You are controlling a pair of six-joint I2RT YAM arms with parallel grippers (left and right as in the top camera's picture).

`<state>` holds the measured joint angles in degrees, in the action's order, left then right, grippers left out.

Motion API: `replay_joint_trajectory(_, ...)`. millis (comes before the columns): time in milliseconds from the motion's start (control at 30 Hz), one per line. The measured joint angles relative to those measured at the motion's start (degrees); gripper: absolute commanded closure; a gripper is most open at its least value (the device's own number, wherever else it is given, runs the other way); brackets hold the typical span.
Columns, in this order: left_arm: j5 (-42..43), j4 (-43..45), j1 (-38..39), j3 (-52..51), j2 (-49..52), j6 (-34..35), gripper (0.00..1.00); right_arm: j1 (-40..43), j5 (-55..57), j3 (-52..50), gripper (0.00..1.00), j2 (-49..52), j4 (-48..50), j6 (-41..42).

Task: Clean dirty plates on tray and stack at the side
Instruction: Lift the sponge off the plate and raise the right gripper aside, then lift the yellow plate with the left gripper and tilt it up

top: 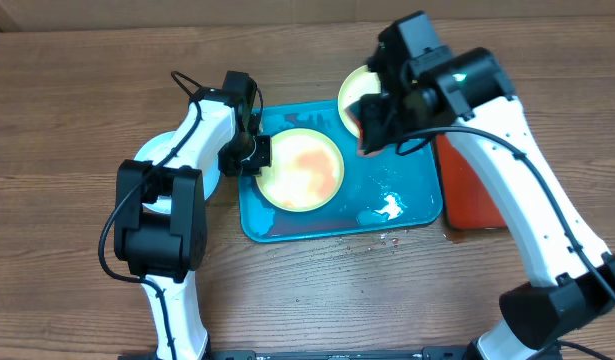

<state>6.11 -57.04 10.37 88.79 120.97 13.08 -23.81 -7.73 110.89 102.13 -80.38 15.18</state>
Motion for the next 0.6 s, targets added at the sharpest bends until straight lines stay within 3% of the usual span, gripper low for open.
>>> replay_joint_trajectory(267, -14.3, -1.7, 3.8, -0.1, -10.6, 1.9, 0.96, 5.7, 4.2, 0.0, 0.96, 0.2, -1.1, 0.9)
replay_joint_trajectory(600, -42.9, -5.8, 19.4, -0.1, -16.8, 9.2, 0.96, 9.2, 5.9, 0.0, 0.96, 0.2, -1.1, 1.1)
